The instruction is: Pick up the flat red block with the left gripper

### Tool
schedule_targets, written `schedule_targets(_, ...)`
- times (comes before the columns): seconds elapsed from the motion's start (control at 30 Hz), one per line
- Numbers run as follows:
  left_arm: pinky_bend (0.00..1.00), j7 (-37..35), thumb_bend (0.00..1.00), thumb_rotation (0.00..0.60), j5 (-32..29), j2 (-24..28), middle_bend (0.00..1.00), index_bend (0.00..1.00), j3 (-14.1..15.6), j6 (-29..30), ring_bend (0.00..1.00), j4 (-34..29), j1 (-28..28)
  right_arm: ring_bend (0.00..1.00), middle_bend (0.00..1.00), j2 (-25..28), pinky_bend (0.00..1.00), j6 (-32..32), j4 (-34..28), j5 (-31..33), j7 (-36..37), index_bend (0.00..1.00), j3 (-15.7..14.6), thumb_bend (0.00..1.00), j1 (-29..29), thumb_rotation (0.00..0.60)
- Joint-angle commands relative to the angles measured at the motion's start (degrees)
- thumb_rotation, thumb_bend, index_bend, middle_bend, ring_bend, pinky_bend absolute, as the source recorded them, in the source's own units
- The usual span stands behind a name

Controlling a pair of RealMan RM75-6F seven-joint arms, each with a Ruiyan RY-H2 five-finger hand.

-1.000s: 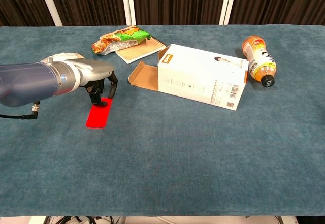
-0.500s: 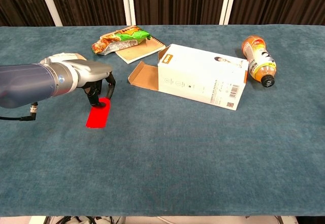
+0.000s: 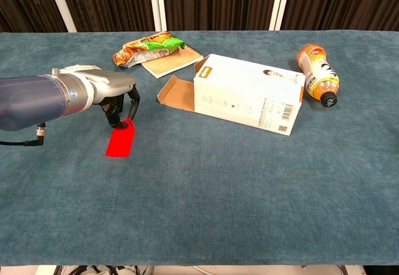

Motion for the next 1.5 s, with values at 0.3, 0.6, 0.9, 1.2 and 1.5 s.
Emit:
schedule_targets(0.3,0.91,1.05,0.50,0.600,-0.41,-0.31,1.00,0.62,0.16,0.36,0.96,0.07,-0.09,0.15,0.10,0.16,0.12,-0.24,-0.09,-0.02,0.12,0.17,-0.10,0.24,0.02,0.600)
schedule_targets(0.6,0.91,1.31,0.52,0.600,-0.12,0.16,1.00,0.67,-0.45,1.13,0.96,-1.46,-0.08,0.15,0.10,0.26,0.12,-0.31,0.03,-0.32,0.36,0.17,-0.19,0.24,0.06,0.600)
schedule_targets(0.9,0.92,3.08,0.53,0.600,4.29,14.50,1.00,0.69,0.98,9.15,0.96,-23.45,2.04,0.15,0.10,0.41,0.12,-0.35,-0.21,-0.09,0.51,0.17,-0.16,0.24,-0.01,0.600)
schedule_targets(1.2,0.92,-4.04,0.53,0.600,12.05,29.98,1.00,0.71,-3.71,15.16,0.96,-42.35,5.35,0.15,0.10,0.35,0.12,0.06,-0.61,-0.42,-0.11,0.17,-0.35,0.24,-0.17,0.600)
schedule_targets(1.5,0.92,-2.61,0.53,0.600,-0.36,30.62,1.00,0.68,-13.02,13.78,0.96,-42.12,-2.87,0.15,0.10,0.36,0.12,0.08,-0.44,-0.63,-0.08,0.17,-0.38,0.24,-0.15,0.600)
